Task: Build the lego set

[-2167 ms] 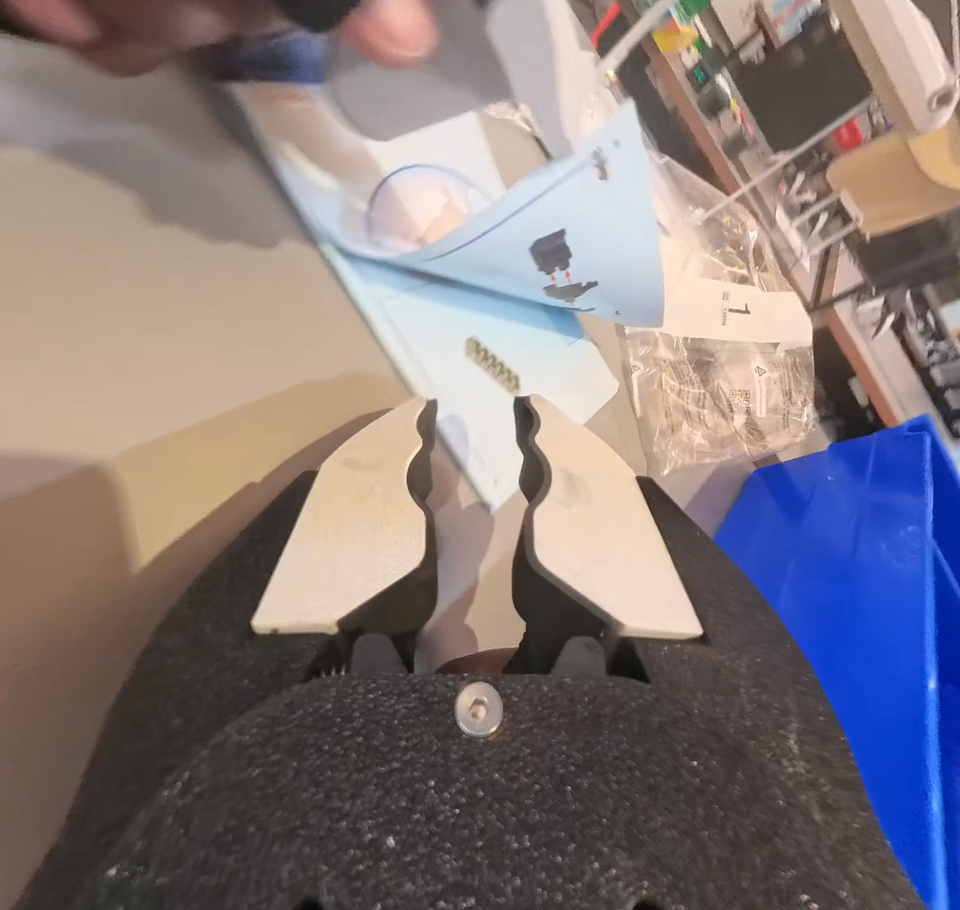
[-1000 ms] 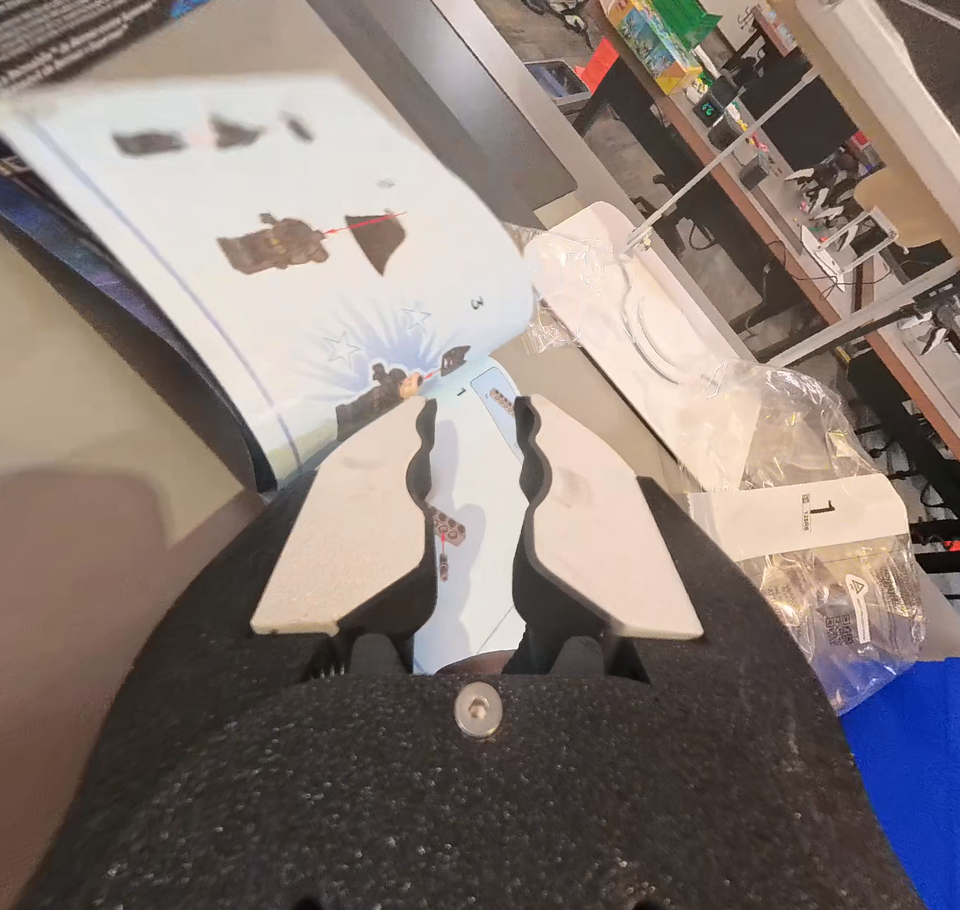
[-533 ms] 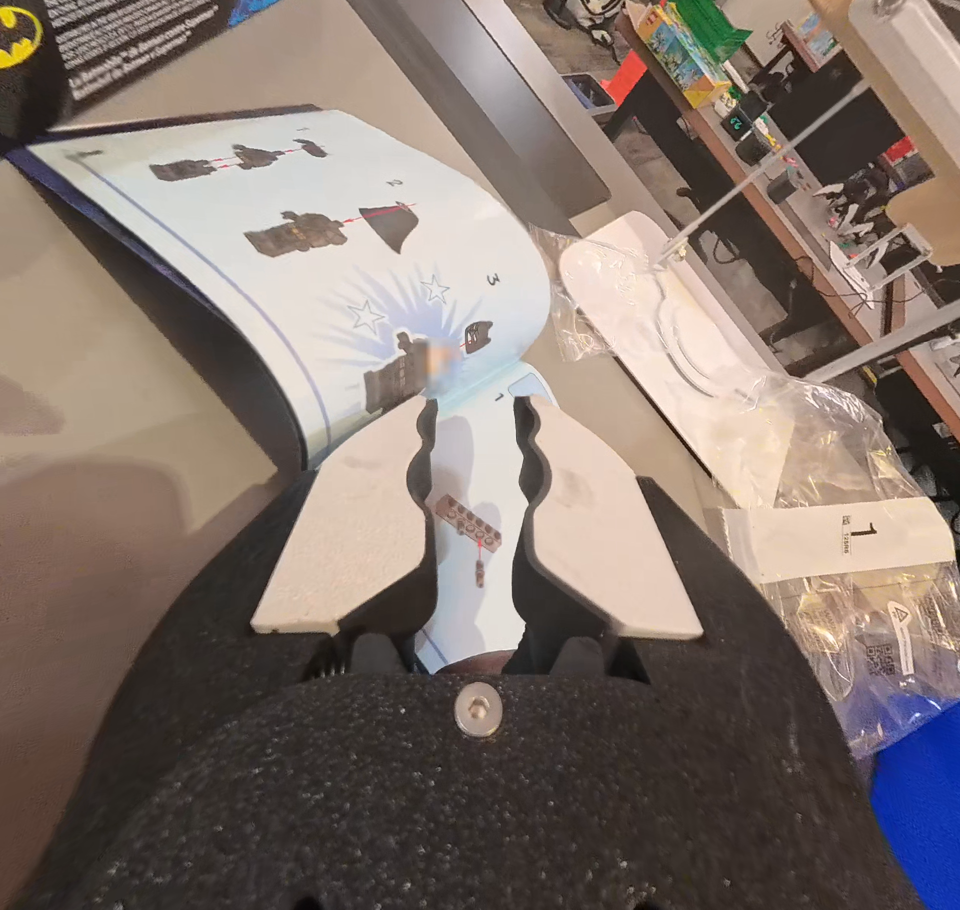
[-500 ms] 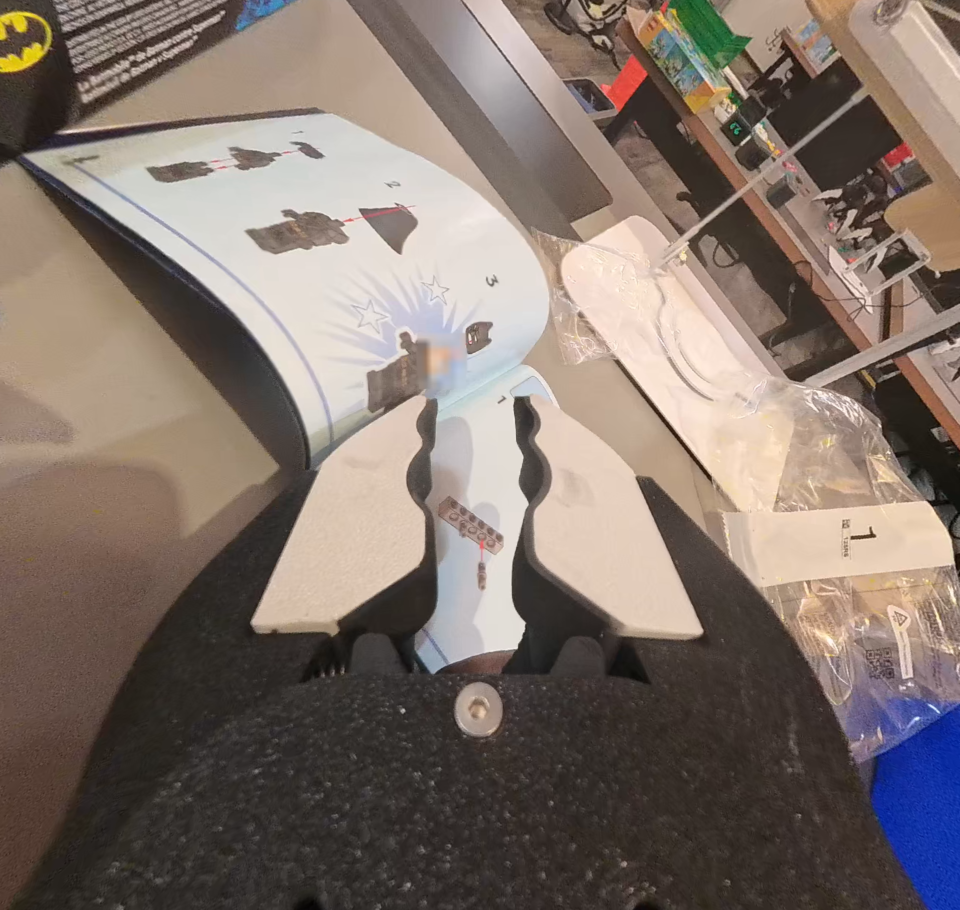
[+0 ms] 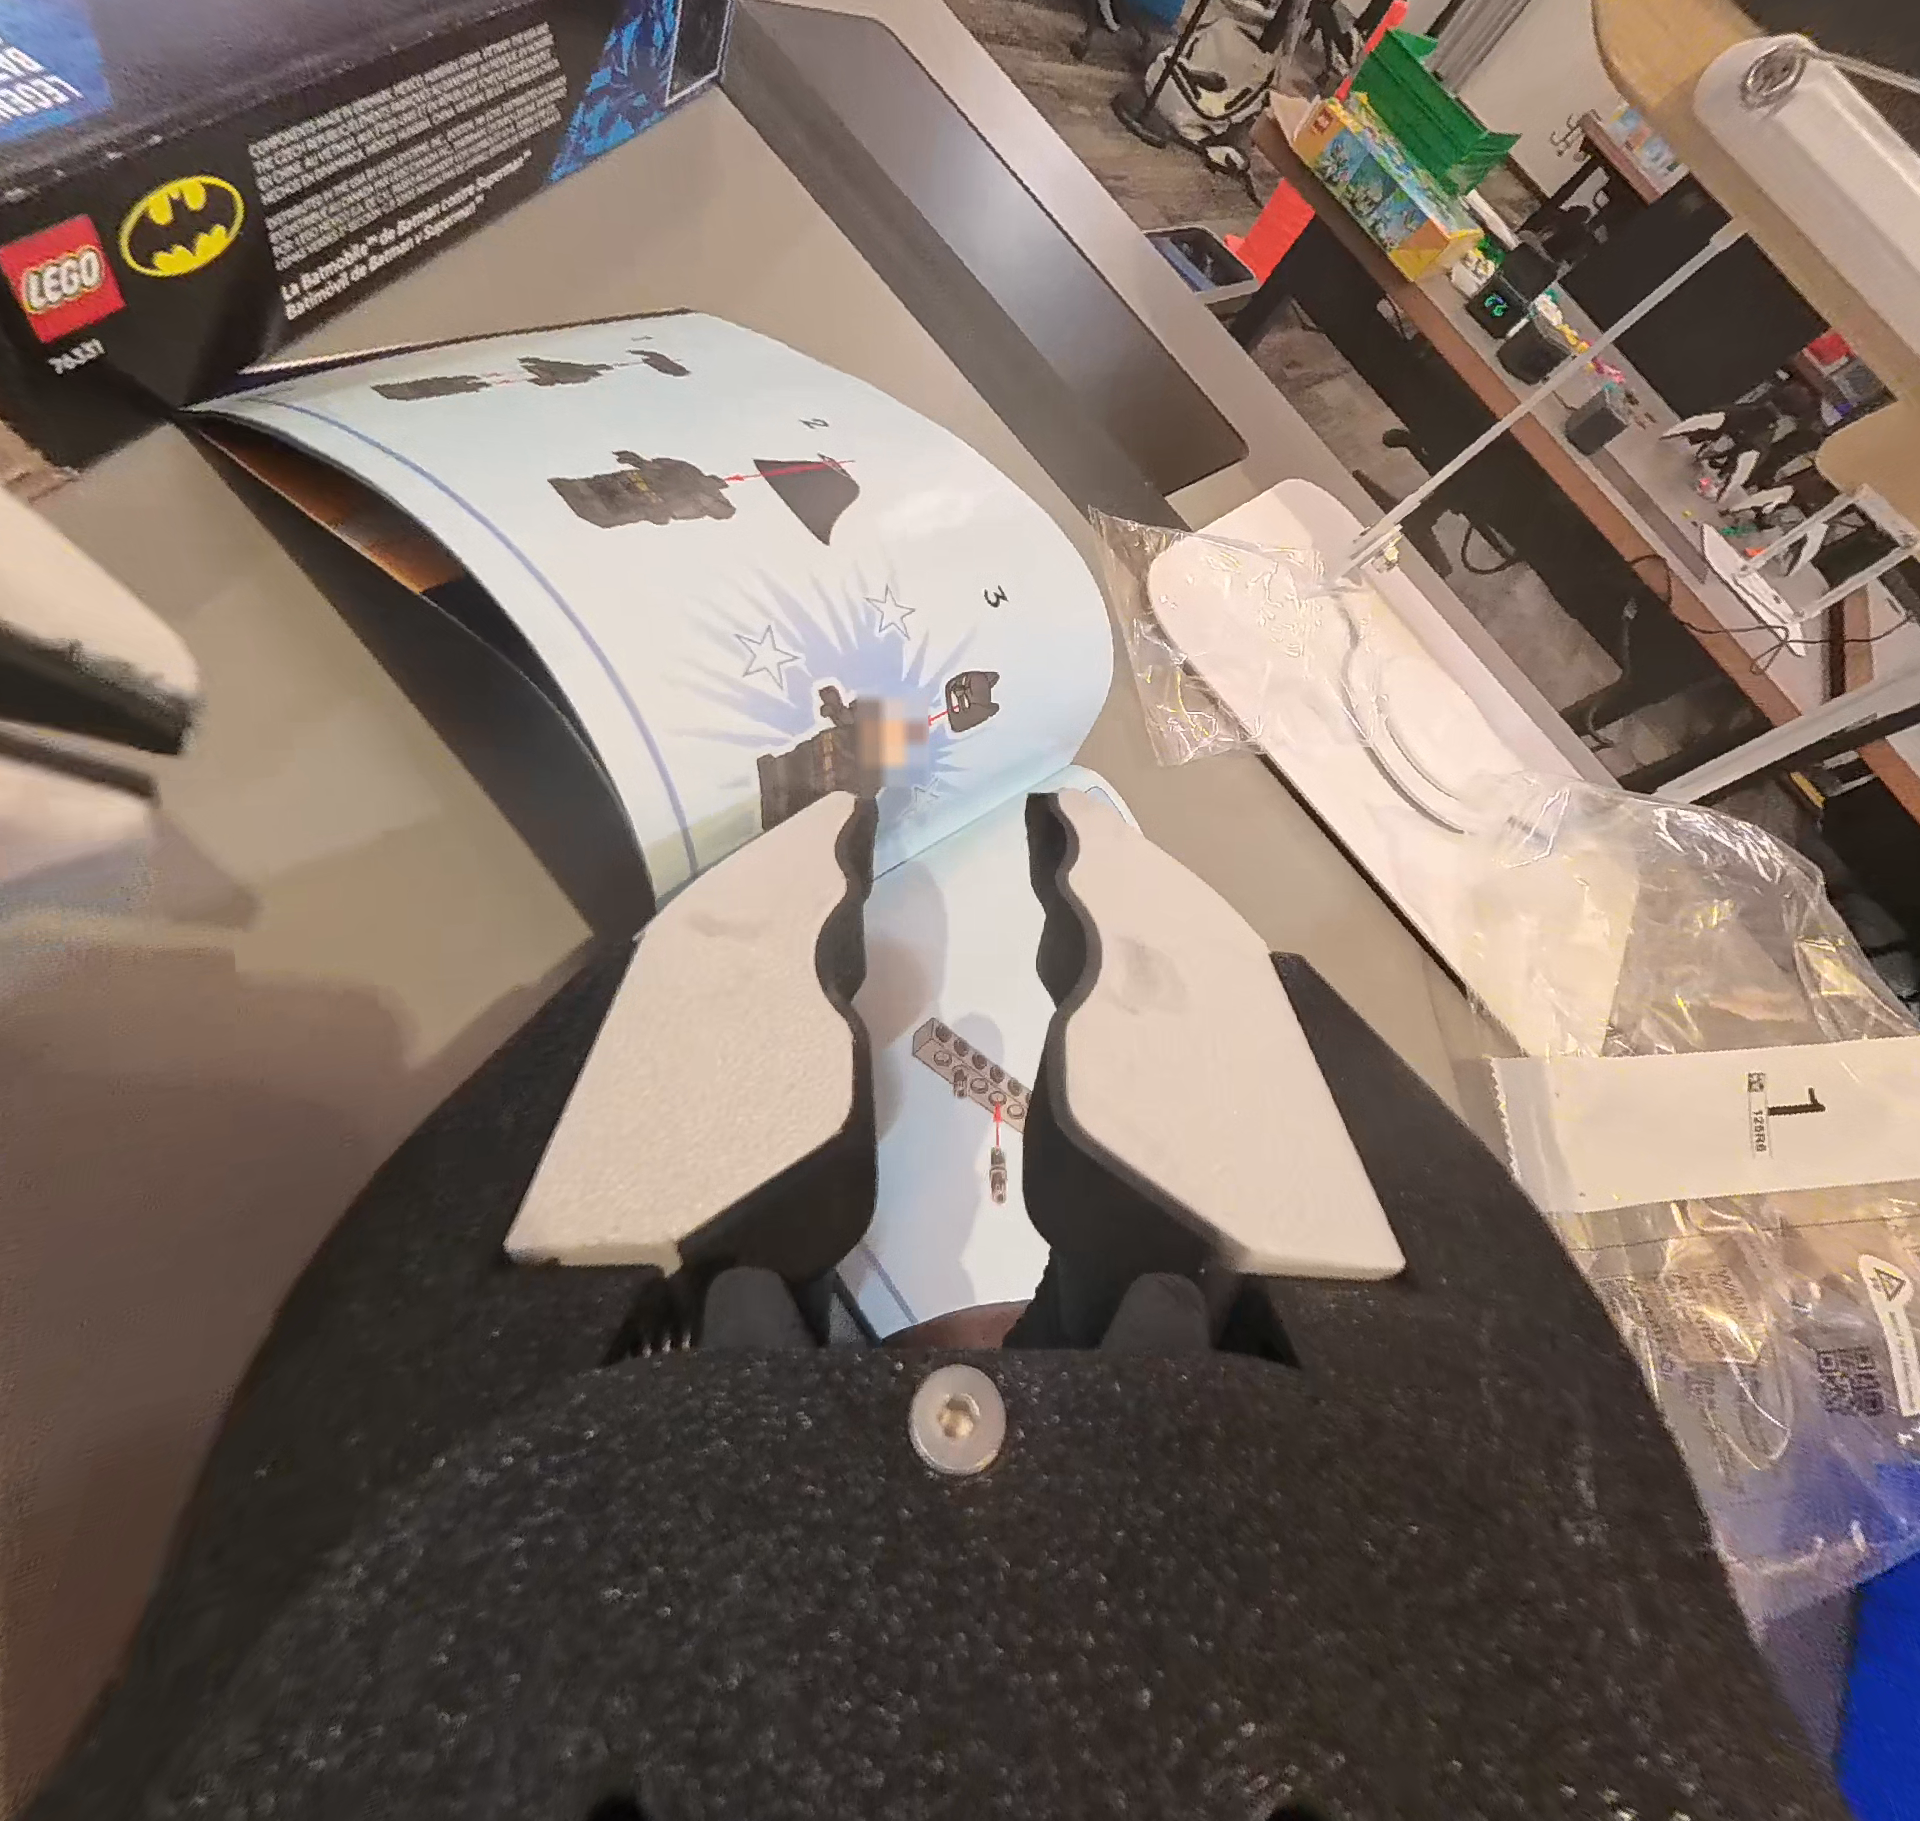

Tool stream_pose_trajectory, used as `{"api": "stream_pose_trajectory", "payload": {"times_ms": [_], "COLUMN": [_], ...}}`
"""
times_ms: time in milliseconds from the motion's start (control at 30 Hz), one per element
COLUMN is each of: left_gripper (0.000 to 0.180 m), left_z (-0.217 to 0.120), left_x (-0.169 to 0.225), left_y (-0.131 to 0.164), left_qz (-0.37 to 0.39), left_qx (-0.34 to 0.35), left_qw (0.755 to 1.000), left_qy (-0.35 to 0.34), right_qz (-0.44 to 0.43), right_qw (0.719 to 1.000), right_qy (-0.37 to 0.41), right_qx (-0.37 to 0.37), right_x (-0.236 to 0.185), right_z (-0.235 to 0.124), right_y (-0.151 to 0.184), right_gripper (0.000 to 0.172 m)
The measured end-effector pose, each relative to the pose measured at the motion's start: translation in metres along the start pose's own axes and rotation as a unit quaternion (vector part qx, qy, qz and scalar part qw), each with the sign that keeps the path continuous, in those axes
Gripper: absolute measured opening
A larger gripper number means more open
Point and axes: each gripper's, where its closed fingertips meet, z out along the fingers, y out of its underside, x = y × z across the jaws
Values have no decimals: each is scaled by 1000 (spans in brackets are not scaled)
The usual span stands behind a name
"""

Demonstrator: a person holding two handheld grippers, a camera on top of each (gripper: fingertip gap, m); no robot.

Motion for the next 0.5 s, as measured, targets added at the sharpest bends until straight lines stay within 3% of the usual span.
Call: {"api": "stream_pose_trajectory", "payload": {"times_ms": [133, 500], "left_gripper": [3, 12], "left_z": [0, -3], "left_x": [-7, -49], "left_y": [3, 37], "left_qz": [-20, -28], "left_qx": [-11, -124], "left_qw": [1000, 987], "left_qy": [-10, -102], "right_qz": [-3, -12], "right_qw": [1000, 1000], "right_qy": [2, 1], "right_qx": [4, 14], "right_x": [1, -1], "right_z": [-3, -11], "right_y": [1, 3], "right_gripper": [29, 29]}}
